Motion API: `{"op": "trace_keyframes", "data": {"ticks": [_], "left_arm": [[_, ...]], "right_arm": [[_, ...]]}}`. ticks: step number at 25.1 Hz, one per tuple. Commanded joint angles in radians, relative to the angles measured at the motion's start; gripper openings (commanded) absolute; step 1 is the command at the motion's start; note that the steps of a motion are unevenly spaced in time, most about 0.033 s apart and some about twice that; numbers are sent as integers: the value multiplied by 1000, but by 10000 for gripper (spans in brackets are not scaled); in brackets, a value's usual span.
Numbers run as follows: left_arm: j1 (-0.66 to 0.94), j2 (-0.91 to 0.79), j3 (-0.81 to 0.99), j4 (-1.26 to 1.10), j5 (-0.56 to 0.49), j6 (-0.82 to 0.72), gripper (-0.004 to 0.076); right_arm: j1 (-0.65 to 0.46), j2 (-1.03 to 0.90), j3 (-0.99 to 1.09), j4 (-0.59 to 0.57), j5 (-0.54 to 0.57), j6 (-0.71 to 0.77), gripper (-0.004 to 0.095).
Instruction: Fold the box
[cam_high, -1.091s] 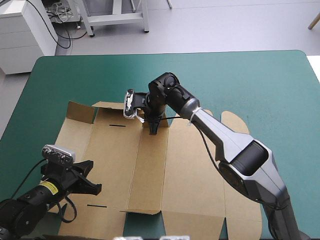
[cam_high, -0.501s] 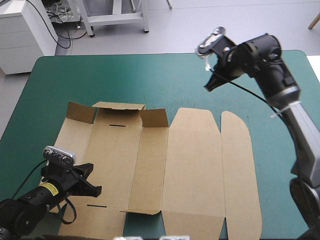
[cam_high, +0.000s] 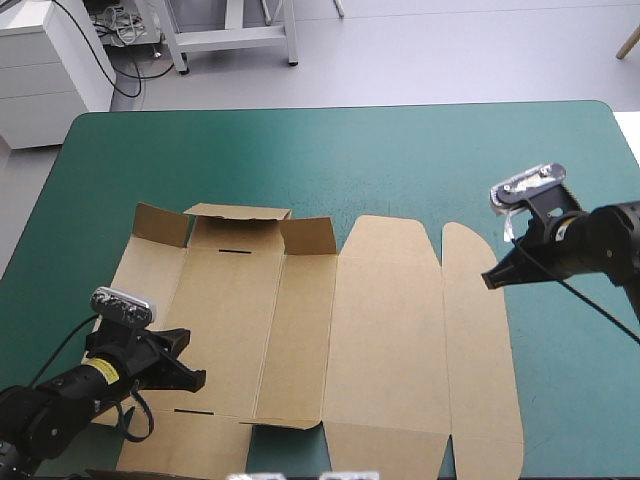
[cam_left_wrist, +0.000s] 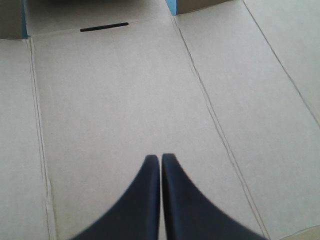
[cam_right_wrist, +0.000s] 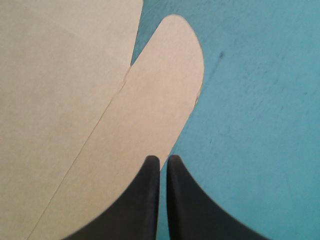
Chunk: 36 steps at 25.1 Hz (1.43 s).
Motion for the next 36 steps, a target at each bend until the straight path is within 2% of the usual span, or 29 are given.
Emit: {"op": "trace_keyframes", "data": {"ticks": [1,5,8,10,12,17,20,25,28,36], "left_arm": [[-2,85,-114,-27,6,-7,-8],[-2,224,-221,-85,32,-11,-8],[10,295,-274,-78,8,-21,-8],[94,368,-336,-75,1,-38,-7],[288,437,-411,-182,88,111,-7],[618,484,-470,-459,216,372,-7],[848,487,-476,-510,292,418,-8],[1053,487,-476,-502,377,450,-8],[1100,487,-476,-455,392,452,-8],[1104,487,-476,-344,417,452,-7]], "right_arm": [[-7,-118,117,8,-60,14,37],[-7,-207,248,9,-138,67,37],[-7,-226,271,9,-143,78,36],[-7,-231,273,9,-136,87,37],[-7,-231,273,9,-140,87,37],[-7,-231,273,9,-172,87,7],[-7,-231,273,0,-200,86,-21],[-7,-231,273,0,-220,86,-21],[-7,-231,273,0,-220,86,-21],[-7,-231,273,0,-220,64,-21]]}}
